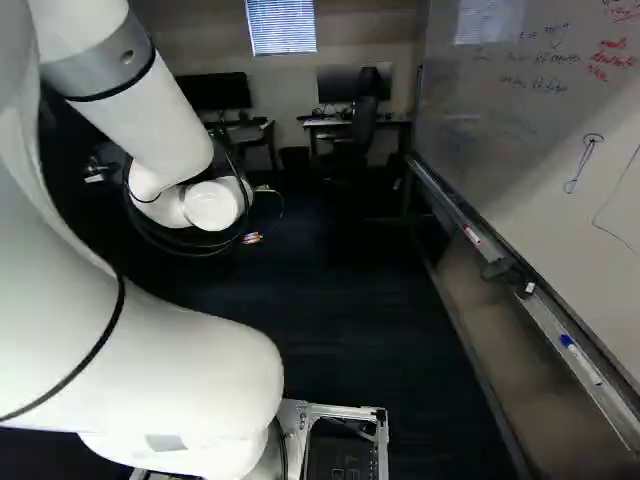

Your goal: Open the door and move inside

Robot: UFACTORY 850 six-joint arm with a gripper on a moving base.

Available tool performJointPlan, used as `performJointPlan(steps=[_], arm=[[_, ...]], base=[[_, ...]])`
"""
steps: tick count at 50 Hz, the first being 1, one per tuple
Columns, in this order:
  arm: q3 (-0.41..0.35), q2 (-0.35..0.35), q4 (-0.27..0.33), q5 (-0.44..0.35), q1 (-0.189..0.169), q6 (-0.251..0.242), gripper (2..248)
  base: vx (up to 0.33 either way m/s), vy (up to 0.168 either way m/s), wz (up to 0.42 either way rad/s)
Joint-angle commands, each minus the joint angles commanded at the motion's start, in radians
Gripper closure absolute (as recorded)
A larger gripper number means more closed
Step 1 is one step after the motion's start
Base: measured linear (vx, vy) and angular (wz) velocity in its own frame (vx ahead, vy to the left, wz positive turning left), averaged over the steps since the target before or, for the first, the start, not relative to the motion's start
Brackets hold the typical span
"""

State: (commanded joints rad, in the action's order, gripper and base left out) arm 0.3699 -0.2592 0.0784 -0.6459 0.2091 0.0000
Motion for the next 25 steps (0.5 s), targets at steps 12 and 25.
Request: performJointPlan(steps=[12, 25], arm=[[0.0, 0.0, 0.0, 0.0, 0.0, 0.0, 3], [0.0, 0.0, 0.0, 0.0, 0.0, 0.0, 3]], base=[[0.236, 0.037, -0.004], [0.229, 0.003, 0.009]])
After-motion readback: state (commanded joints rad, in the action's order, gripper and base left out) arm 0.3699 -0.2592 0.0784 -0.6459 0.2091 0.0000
